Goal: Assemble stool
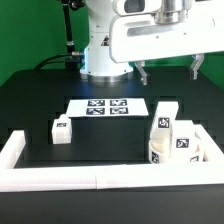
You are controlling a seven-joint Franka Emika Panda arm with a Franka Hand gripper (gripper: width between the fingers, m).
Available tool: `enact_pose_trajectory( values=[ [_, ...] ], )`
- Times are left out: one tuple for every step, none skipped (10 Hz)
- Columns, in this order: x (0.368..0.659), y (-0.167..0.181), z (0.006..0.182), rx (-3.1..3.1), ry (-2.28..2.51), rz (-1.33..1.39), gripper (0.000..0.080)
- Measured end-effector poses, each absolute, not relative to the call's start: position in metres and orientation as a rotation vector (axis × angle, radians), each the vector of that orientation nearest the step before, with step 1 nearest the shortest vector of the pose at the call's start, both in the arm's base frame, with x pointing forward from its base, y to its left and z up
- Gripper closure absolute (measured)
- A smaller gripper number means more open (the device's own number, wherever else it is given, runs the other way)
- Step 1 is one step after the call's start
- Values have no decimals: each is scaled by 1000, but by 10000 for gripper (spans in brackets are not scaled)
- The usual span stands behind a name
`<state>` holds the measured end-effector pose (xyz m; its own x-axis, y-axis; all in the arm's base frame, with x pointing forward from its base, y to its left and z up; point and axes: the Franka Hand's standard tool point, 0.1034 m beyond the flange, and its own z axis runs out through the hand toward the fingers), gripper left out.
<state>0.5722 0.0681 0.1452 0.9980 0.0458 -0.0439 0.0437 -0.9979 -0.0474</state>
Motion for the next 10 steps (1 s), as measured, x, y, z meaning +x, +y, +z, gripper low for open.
enact_pose_trajectory(
  values=[
    [575, 66, 147, -3100, -137, 48, 150],
    [576, 67, 145, -3100, -315, 26, 150],
    [575, 68, 142, -3078, -495, 10, 150],
    [573, 67, 136, -3039, -730, -18, 150],
    [573, 63, 136, -2993, -909, -24, 150],
    [581, 60, 144, -2964, -997, -36, 150],
    [587, 58, 146, -2939, -1116, -95, 150],
    [583, 56, 143, -2926, -1160, -81, 150],
    [584, 53, 143, -2887, -1284, -76, 150],
    [587, 50, 141, -2829, -1454, -94, 150]
  ],
)
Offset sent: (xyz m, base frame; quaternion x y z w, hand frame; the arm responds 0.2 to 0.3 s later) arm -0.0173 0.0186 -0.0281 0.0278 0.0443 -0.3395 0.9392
